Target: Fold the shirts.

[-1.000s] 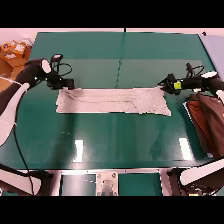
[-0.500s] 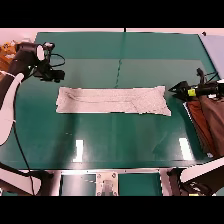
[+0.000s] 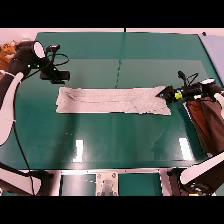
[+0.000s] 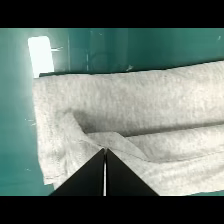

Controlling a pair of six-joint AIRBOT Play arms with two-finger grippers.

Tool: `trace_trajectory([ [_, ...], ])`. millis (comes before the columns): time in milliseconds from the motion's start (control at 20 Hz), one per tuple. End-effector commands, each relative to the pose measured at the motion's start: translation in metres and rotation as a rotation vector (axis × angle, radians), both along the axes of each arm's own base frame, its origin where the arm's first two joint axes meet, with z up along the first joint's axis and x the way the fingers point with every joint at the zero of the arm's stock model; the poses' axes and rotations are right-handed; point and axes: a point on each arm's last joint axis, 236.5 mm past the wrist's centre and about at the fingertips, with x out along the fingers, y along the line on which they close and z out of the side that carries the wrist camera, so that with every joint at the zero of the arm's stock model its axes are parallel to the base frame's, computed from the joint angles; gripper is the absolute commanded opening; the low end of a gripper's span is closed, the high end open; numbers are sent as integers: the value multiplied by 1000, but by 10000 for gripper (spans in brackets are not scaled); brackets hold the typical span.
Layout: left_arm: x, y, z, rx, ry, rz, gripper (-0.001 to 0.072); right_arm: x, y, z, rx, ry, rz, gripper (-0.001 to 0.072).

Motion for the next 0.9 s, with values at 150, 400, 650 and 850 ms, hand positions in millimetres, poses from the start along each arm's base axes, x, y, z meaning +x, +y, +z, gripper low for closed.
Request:
trace_trajectory([
  [150, 10, -55, 3, -135, -53, -39, 23, 3, 10, 6, 15, 13, -3, 13],
  [400, -3, -192, -47, -296, -31, -191, 23, -6, 16, 65, 28, -34, 48, 13],
  [650, -40, -313, -89, -429, -34, -296, 23, -11, 39, 186, 28, -175, 124, 13],
  [850, -59, -348, -99, -480, -18, -302, 23, -16, 66, 251, 11, -267, 158, 13],
])
